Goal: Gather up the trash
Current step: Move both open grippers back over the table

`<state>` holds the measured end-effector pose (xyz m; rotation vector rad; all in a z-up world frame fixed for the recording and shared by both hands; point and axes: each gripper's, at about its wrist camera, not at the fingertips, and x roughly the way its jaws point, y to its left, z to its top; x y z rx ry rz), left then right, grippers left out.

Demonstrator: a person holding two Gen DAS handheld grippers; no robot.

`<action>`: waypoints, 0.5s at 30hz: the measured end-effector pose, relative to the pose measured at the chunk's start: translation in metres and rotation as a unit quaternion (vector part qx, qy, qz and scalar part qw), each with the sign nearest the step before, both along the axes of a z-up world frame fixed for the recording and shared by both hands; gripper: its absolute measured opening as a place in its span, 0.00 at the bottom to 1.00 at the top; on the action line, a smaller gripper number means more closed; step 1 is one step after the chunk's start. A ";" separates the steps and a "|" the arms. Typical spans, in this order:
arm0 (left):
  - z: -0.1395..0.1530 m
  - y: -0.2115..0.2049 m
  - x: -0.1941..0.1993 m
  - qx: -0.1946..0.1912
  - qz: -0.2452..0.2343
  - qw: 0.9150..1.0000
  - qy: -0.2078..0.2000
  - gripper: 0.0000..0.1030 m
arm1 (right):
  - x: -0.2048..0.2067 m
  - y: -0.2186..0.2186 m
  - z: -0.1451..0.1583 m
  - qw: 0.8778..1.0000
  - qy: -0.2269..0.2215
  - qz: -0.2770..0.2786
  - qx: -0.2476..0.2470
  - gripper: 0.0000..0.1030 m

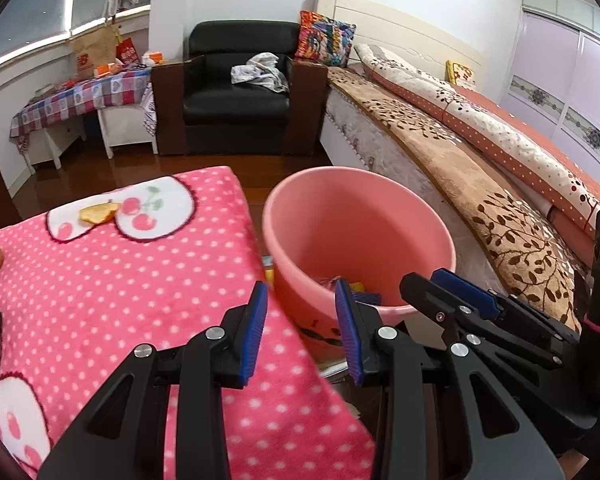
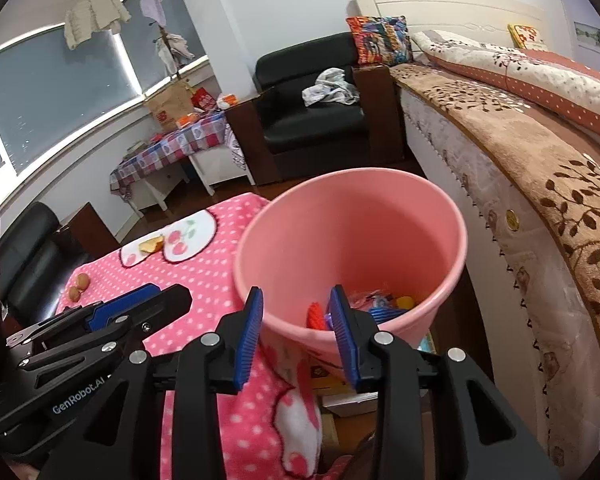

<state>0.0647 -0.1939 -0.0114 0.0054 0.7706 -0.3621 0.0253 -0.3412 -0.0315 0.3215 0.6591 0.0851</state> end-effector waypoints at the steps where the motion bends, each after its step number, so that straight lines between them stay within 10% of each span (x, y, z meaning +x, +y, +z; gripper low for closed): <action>1: 0.000 0.004 -0.001 0.000 0.004 1.000 0.000 0.34 | -0.001 0.004 0.001 1.000 -0.002 0.005 0.000 0.34; 15: -0.001 0.070 -0.019 0.009 0.063 0.998 0.003 0.34 | -0.004 0.071 0.009 0.997 -0.007 0.074 -0.019 0.38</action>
